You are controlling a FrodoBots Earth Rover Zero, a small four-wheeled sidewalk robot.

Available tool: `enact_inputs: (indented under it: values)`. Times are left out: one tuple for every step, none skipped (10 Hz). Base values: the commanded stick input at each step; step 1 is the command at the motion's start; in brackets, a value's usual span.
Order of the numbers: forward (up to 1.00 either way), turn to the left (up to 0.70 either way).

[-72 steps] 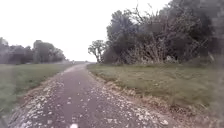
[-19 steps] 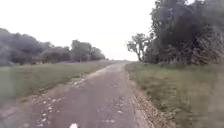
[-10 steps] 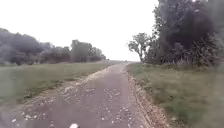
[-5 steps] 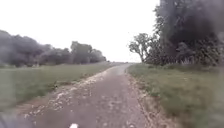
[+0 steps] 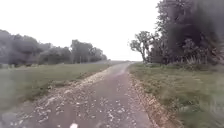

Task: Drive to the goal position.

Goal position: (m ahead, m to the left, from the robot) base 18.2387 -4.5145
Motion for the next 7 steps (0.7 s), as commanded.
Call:
enact_inputs:
  values:
    - [0.7, 0.0]
    - [0.7, 0.0]
    - [0.7, 0.0]
    - [0.7, 0.0]
    - [0.7, 0.0]
    - [0.7, 0.0]
    - [0.7, 0.0]
